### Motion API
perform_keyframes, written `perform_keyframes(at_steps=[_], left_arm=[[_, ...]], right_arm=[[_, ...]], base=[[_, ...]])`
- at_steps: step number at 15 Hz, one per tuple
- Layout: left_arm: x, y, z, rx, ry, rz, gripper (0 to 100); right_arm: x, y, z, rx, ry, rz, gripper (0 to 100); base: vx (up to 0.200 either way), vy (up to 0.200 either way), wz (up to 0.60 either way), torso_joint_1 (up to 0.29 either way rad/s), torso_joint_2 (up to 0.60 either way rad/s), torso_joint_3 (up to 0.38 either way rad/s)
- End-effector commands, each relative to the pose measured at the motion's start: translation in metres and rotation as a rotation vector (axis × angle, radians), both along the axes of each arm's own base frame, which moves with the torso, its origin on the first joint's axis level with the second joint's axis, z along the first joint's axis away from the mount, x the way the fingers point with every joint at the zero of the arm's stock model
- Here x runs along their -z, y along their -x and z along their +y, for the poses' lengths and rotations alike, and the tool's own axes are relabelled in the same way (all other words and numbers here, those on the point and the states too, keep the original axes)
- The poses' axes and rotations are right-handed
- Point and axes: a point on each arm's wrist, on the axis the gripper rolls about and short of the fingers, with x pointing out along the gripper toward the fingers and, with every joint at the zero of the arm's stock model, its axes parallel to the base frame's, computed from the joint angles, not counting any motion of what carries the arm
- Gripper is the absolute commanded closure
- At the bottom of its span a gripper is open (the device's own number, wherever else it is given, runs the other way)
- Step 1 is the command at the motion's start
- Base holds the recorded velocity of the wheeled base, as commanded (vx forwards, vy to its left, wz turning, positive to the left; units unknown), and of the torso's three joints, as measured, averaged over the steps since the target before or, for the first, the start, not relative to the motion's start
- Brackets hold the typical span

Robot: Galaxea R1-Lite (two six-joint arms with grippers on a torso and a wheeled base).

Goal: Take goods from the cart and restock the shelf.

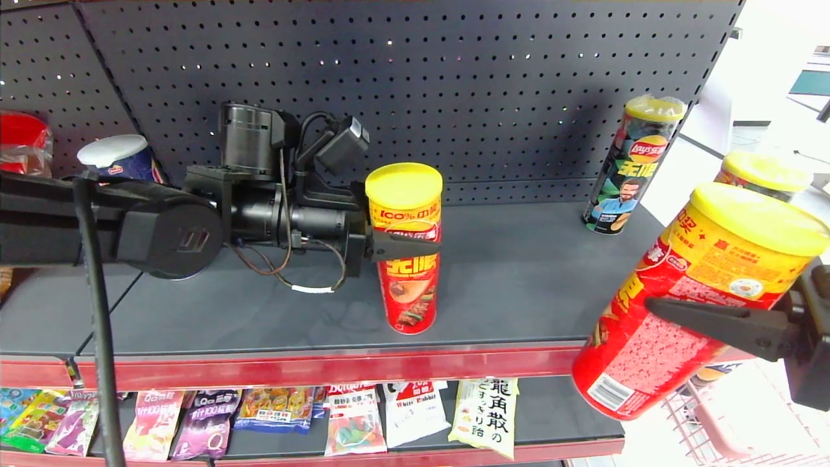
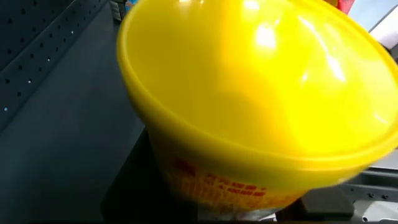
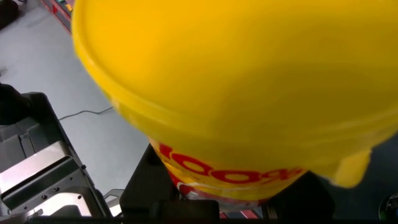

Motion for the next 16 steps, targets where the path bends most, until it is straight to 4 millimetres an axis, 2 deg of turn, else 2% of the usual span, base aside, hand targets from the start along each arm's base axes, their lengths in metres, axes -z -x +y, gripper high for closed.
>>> perform_keyframes(at_steps=[1,10,16], left_arm=[[0.002,0.004,0.002,0.001,-0.004,0.013,100],[0.000,0.014,0.006,0.023,0.007,0.053,100],[0.007,0.010,0.009,0.014,-0.001,0.071,100]], right_arm=[[0.001,-0.001,0.000,0.000,0.002,0.004,100],[0.001,-0.002,0.001,0.000,0.003,0.007,100],[0.001,-0.003,0.001,-0.002,0.004,0.008,100]], base=[[0.000,0.000,0.00,0.000,0.00,0.000],[0.000,0.000,0.00,0.000,0.00,0.000],[0.000,0.000,0.00,0.000,0.00,0.000]])
